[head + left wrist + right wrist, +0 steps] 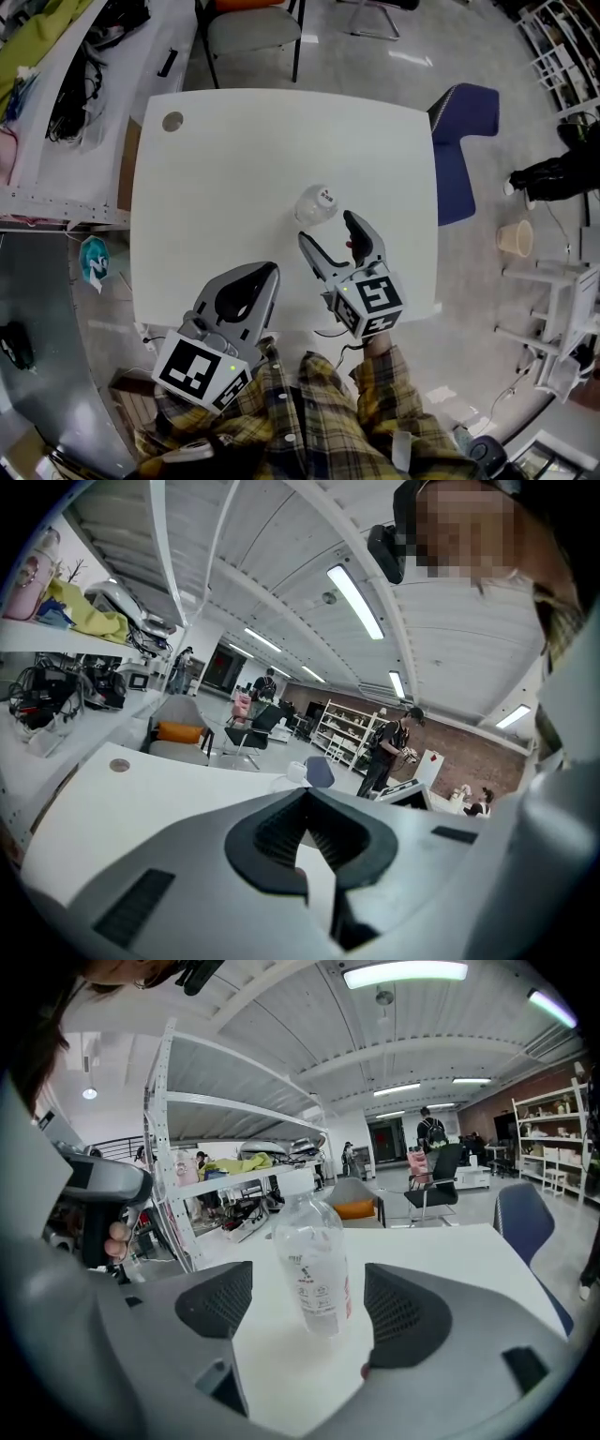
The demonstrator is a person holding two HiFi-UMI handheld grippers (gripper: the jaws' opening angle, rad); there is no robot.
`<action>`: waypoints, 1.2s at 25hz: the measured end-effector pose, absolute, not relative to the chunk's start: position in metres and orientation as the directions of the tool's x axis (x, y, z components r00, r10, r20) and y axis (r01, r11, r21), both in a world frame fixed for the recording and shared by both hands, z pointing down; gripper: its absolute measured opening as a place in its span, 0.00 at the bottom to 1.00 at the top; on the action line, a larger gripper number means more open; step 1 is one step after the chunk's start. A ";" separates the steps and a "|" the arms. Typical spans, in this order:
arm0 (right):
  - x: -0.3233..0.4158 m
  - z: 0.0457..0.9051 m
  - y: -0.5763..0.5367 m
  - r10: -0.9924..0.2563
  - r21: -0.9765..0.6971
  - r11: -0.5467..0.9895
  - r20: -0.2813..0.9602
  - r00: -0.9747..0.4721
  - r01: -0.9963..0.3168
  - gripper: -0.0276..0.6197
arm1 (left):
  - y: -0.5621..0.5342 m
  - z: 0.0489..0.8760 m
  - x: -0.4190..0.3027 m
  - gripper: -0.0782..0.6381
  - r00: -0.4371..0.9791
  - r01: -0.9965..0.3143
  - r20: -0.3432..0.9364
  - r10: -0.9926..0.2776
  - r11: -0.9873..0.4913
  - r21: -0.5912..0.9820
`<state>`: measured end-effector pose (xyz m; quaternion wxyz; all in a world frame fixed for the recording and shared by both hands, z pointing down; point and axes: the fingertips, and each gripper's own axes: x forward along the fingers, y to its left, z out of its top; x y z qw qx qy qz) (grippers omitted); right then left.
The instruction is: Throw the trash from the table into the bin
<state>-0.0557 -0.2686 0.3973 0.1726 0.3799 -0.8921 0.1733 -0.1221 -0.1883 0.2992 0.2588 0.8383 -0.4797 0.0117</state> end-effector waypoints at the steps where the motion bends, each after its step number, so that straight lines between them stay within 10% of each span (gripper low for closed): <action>1: -0.056 0.402 -0.270 -0.614 -0.178 0.650 0.448 -0.649 -0.738 0.58 | -0.189 0.302 -0.123 0.12 0.538 -0.811 0.273 -0.797 -0.402 0.425; 30: -0.065 0.429 -0.305 -0.669 -0.149 0.619 0.413 -0.618 -0.771 0.48 | -0.195 0.333 -0.140 0.12 0.514 -0.820 0.331 -0.791 -0.338 0.463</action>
